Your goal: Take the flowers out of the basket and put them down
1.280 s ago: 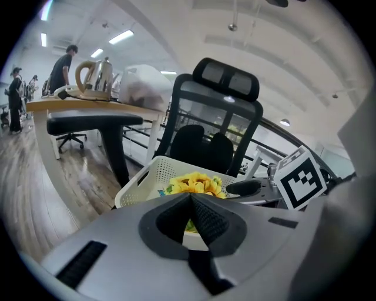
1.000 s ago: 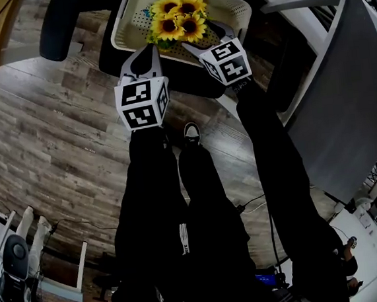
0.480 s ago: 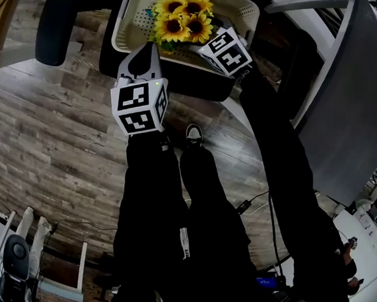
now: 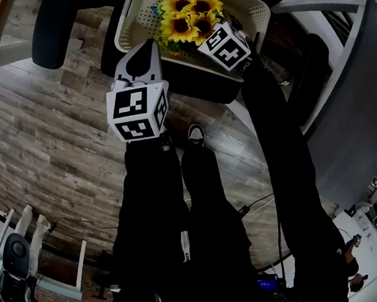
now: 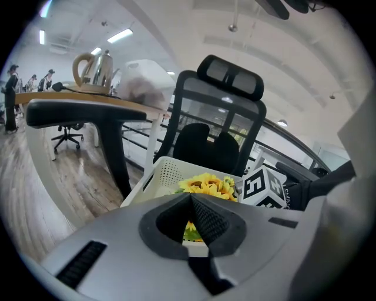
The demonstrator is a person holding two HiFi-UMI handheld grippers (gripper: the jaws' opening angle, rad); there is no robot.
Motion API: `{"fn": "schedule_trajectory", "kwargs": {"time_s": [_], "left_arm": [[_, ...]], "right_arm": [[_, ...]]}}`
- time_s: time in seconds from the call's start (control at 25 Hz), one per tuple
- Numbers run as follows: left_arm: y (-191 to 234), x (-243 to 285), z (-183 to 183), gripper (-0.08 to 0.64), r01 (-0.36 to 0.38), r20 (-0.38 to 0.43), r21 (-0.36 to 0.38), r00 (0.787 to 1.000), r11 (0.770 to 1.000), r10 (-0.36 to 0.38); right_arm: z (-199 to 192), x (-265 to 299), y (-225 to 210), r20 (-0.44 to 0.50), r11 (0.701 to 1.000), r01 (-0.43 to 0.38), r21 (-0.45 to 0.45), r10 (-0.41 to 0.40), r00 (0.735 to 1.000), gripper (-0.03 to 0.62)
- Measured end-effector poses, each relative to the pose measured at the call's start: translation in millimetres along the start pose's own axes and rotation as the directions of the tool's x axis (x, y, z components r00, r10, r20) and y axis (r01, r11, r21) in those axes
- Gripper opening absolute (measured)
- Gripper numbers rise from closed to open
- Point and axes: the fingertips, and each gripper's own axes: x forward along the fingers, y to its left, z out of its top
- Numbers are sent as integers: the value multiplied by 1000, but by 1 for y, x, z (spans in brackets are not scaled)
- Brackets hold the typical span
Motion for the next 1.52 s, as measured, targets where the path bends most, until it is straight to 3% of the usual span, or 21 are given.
{"fn": "schedule_trajectory", "kwargs": {"time_s": [0.48, 1.0, 1.52], "left_arm": [[7, 0, -7, 0, -2, -6, 0, 1000, 1000, 2], [19, 1, -10, 0, -8, -21, 18, 1000, 1000, 8], [22, 3, -23, 0, -3, -52, 10, 999, 1000, 4]], "right_arm": [[-6, 22, 1, 4, 1000, -14, -3, 14, 1000, 554], [13, 35, -7, 0, 999, -25, -29, 25, 1000, 574], [24, 37, -7, 75, 997, 62, 34, -65, 995, 574]]}}
